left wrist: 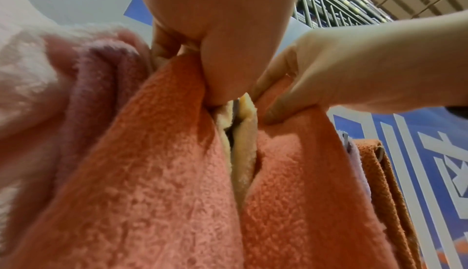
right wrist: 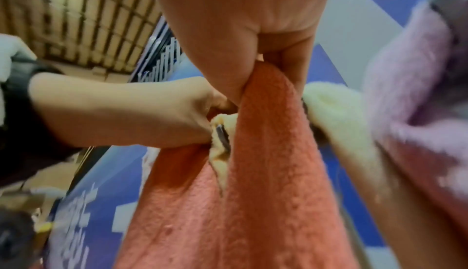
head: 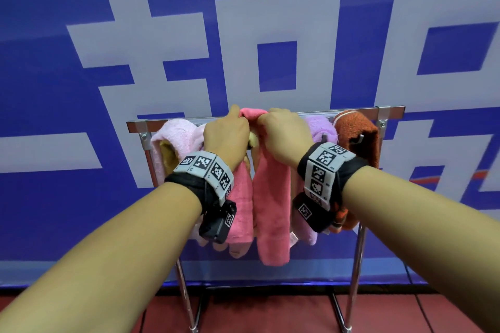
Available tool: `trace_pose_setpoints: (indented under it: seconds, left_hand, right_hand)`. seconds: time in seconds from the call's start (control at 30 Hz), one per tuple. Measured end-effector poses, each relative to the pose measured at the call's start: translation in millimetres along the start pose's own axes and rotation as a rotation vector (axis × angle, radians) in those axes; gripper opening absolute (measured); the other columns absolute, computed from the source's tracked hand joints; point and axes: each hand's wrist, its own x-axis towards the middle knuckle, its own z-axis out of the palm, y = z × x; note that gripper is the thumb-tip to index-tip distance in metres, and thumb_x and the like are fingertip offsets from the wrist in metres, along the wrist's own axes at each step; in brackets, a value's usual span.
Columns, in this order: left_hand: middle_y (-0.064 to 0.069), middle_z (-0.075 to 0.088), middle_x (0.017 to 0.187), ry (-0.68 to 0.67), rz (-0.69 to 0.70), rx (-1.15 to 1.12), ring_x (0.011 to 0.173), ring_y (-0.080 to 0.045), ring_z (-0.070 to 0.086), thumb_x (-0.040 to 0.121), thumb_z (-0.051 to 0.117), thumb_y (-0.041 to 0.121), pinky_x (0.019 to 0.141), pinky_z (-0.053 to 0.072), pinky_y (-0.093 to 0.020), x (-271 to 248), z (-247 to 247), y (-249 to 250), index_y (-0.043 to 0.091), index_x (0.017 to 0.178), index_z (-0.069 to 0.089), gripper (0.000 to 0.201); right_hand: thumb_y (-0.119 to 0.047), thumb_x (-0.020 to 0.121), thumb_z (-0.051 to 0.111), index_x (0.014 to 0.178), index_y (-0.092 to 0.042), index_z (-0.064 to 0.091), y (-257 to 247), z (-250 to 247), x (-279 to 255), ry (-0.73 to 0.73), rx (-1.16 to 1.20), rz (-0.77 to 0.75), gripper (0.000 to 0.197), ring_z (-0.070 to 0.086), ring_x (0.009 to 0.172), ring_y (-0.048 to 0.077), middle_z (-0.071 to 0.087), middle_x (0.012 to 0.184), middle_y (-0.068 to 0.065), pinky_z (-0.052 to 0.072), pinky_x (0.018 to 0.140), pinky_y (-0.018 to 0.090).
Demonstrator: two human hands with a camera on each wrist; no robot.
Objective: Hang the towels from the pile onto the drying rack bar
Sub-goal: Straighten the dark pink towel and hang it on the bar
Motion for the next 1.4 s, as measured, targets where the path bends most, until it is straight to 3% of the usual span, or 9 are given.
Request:
trace_pose_setpoints:
  seconds: [0.17, 0.47, 0.6, 0.73, 0.83, 1.03, 1.17, 1.3, 1.4]
  left_hand:
    - [-0.006, 0.051, 0.111, -0.005, -0.042, 0.085, 0.097, -0.03, 0.057, 0.096, 0.047, 0.007, 0.062, 0.037, -0.036, -1.5, 5.0, -6.3, 0.01, 0.108, 0.064, 0.021]
    - [0.004, 0.062, 0.105, 0.013, 0.003, 0.127, 0.111, -0.023, 0.047, 0.095, 0.046, 0.02, 0.095, 0.035, -0.046, -10.2, 14.2, -10.0, 0.025, 0.097, 0.068, 0.023]
    - [0.006, 0.061, 0.114, -0.023, 0.031, 0.05, 0.116, -0.021, 0.048, 0.092, 0.047, 0.019, 0.101, 0.033, -0.049, -13.9, 17.4, -12.1, 0.026, 0.097, 0.068, 0.023]
    - [-0.003, 0.052, 0.125, -0.206, 0.075, 0.047, 0.123, -0.025, 0.043, 0.091, 0.05, 0.024, 0.107, 0.028, -0.058, -17.2, 3.9, -9.4, 0.024, 0.101, 0.067, 0.02]
    - [-0.006, 0.057, 0.116, -0.281, 0.078, -0.068, 0.117, -0.029, 0.049, 0.092, 0.047, 0.024, 0.104, 0.033, -0.057, -20.2, -14.3, -7.1, 0.026, 0.095, 0.063, 0.016]
    - [-0.01, 0.062, 0.102, -0.038, 0.073, -0.4, 0.094, -0.036, 0.054, 0.085, 0.048, 0.012, 0.079, 0.047, -0.048, -10.6, -23.7, 4.0, 0.012, 0.105, 0.052, 0.02]
    - [-0.003, 0.061, 0.109, -0.063, 0.117, -0.311, 0.097, -0.029, 0.051, 0.092, 0.045, 0.014, 0.08, 0.047, -0.046, -4.0, -7.7, 6.6, 0.022, 0.112, 0.059, 0.026]
    - [-0.004, 0.056, 0.121, -0.044, 0.126, -0.232, 0.107, -0.029, 0.051, 0.095, 0.044, 0.015, 0.081, 0.048, -0.044, -5.1, -2.8, 5.5, 0.025, 0.132, 0.052, 0.039]
    - [-0.004, 0.052, 0.123, -0.052, 0.138, -0.184, 0.107, -0.03, 0.05, 0.096, 0.045, 0.019, 0.08, 0.044, -0.04, -6.3, -3.8, 5.1, 0.034, 0.135, 0.052, 0.042]
  right_hand:
    - [-0.018, 0.092, 0.049, 0.102, -0.018, 0.065, -3.3, -6.5, 7.6, 0.004, -0.245, -0.092, 0.019, 0.058, 0.098, 0.03, 0.062, 0.102, 0.003, 0.027, 0.067, 0.035]
    - [-0.012, 0.085, 0.051, 0.095, -0.016, 0.065, -3.2, 16.0, 12.3, 0.089, -0.194, -0.032, 0.018, 0.057, 0.091, 0.032, 0.061, 0.096, 0.006, 0.028, 0.071, 0.038]
    - [-0.012, 0.074, 0.064, 0.078, -0.015, 0.064, -1.4, 19.5, 4.5, 0.105, -0.235, -0.058, 0.005, 0.057, 0.079, 0.032, 0.062, 0.079, 0.006, 0.033, 0.066, 0.038]
    - [-0.012, 0.059, 0.074, 0.064, -0.017, 0.057, -3.6, 24.7, -3.1, 0.092, -0.265, -0.078, 0.018, 0.056, 0.064, 0.03, 0.059, 0.06, 0.004, 0.035, 0.06, 0.034]
    - [-0.013, 0.058, 0.074, 0.065, -0.016, 0.058, -2.6, 25.9, -6.7, 0.078, -0.259, -0.093, 0.018, 0.057, 0.063, 0.03, 0.06, 0.06, 0.005, 0.037, 0.06, 0.034]
    - [-0.016, 0.064, 0.072, 0.073, -0.015, 0.063, -3.8, 22.5, -11.6, 0.037, -0.203, -0.129, 0.012, 0.059, 0.071, 0.032, 0.064, 0.068, 0.005, 0.033, 0.062, 0.036]
    - [-0.013, 0.055, 0.077, 0.072, -0.011, 0.063, 1.9, 21.3, -21.1, 0.075, -0.174, -0.21, 0.021, 0.057, 0.064, 0.032, 0.061, 0.069, 0.007, 0.042, 0.058, 0.04]
    - [-0.022, 0.067, 0.063, 0.103, -0.011, 0.054, 12.2, 24.0, -31.0, 0.085, -0.074, -0.236, 0.038, 0.054, 0.074, 0.033, 0.061, 0.081, 0.006, 0.041, 0.068, 0.042]
    - [-0.019, 0.071, 0.057, 0.106, -0.009, 0.049, 22.2, 20.3, -37.4, 0.115, 0.131, -0.204, 0.038, 0.054, 0.08, 0.034, 0.06, 0.081, 0.007, 0.039, 0.074, 0.041]
